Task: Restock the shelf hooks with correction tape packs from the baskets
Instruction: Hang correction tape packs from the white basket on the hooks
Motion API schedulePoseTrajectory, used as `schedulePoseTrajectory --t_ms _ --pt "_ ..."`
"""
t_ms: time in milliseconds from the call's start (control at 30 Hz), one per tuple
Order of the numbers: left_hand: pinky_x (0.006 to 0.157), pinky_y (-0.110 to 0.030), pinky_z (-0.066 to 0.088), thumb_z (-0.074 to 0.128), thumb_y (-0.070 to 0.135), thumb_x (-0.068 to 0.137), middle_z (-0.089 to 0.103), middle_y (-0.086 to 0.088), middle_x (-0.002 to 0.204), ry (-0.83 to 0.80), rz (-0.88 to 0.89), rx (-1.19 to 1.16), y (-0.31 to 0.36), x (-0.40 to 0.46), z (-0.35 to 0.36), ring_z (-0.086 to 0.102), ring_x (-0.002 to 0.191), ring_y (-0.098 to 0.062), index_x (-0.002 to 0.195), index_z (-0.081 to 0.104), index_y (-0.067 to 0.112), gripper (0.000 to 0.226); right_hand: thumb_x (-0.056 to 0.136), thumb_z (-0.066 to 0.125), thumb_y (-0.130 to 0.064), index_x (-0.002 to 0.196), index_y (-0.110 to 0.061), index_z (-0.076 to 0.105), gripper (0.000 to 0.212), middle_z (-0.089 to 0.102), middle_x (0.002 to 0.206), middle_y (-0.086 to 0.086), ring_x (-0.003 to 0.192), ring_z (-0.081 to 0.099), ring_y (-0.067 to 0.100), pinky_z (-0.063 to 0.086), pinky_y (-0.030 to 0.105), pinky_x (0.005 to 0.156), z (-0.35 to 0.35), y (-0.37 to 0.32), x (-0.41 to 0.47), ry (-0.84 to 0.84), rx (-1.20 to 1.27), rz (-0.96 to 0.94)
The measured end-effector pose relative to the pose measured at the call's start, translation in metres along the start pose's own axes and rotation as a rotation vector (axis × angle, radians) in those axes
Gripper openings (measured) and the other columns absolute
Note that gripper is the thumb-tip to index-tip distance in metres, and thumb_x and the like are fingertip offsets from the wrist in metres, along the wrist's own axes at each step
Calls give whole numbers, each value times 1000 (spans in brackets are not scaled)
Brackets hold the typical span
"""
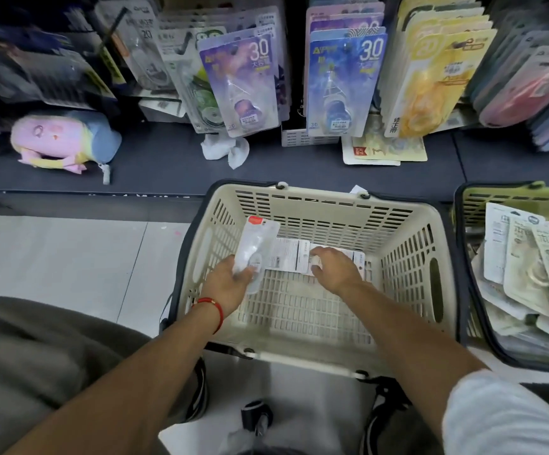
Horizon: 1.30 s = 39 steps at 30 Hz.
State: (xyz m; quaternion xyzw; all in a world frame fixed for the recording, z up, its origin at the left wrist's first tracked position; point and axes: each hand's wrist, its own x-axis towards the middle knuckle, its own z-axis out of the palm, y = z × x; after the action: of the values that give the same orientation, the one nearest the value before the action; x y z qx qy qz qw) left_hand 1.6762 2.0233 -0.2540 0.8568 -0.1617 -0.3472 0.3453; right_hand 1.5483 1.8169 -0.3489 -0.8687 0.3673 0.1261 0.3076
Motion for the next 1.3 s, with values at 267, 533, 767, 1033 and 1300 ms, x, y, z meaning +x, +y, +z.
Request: schedulePoseTrajectory --t_ms 267,533,767,1033,1300 --pt "90 -48 63 63 31 103 68 0 127 -6 -85 -221 -15 -12 -19 68 112 -23 129 59 35 26 86 65 9 162 -17 24 91 18 171 9 160 13 29 14 48 128 58 -17 21 26 -422 -248" --pt "65 -24 48 60 22 101 67 5 93 135 -40 -51 -5 1 -9 63 79 -10 131 62 29 31 105 60 -19 113 -16 76 18 76 110 4 107 66 29 49 41 96 -6 -17 -4 186 188 -327" --pt "80 -33 54 63 29 100 74 -5 108 -47 -101 -282 16 3 8 69 94 -23 116 69 25 17 101 70 -28 105 -16 80 17 78 105 9 94 63 10 51 34 86 -68 -27 -26 -88 714 -245" --pt "79 -42 62 84 17 87 73 -6 117 -149 -255 -410 -8 -8 23 72 104 -27 125 59 19 45 100 68 -27 104 -15 72 14 75 102 3 97 69 22 55 37 86 -12 -31 -4 331 497 -103" --pt "74 -55 65 87 11 83 72 -3 118 -88 -329 -577 -18 -2 5 73 103 -30 123 55 22 53 80 63 19 166 -32 15 111 8 175 -2 161 5 28 15 56 129 25 63 -10 -101 -337 19"
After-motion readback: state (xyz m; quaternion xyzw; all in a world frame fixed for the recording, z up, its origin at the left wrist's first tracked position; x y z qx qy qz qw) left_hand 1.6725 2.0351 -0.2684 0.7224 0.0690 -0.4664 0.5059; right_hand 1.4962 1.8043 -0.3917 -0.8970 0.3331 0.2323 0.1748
